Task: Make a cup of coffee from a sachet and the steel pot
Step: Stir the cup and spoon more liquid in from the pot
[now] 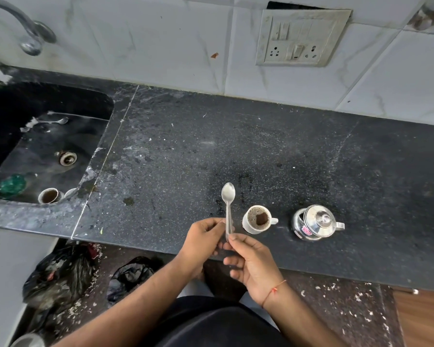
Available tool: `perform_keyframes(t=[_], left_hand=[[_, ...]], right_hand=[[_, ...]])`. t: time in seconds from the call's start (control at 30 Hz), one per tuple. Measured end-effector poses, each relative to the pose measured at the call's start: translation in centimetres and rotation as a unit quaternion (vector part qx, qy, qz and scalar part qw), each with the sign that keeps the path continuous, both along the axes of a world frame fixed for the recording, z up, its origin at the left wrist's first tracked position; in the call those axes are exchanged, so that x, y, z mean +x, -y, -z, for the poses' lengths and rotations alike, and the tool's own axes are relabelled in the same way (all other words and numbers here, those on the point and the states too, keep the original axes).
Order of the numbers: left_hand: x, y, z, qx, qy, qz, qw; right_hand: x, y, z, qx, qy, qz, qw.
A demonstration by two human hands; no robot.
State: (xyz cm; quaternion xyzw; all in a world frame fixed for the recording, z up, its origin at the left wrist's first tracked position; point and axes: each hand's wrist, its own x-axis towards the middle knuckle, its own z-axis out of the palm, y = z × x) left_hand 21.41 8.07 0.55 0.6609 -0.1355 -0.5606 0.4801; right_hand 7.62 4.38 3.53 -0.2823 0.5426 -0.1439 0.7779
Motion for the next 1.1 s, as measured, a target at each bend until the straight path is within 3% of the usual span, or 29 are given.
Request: perform_keyframes(t=[0.2,0.4,0.53,0.87,1.1], left_hand=[[3.3,-0.9,0.4,0.017,0.01,-0.036,0.999],[6.2,-1.9,1.2,0.02,0.115,0.081,0.99],[8.0,-2.6,2.0,0.045,0.175,0.102,0.978],[10.3,-3.5,3.8,0.07,0.15,0.082,0.983],[11.2,-3.8,4.7,0.098,0.183,0.096,0.974]], right_hand=[[3.0,-0.6,1.7,0.001,-0.01,-0.023,1.0],[5.2,-0.9,2.9,0.01,-0.028,-0.041,0.999],[6.5,-1.0,3.9,0.019,-0.043,-0.057,0.997],[8.5,-1.9,6.2,0.017,-0.052,-0.081,0.995],[9.0,-2.1,7.6,-0.005,-0.11,-0.131,0.985]])
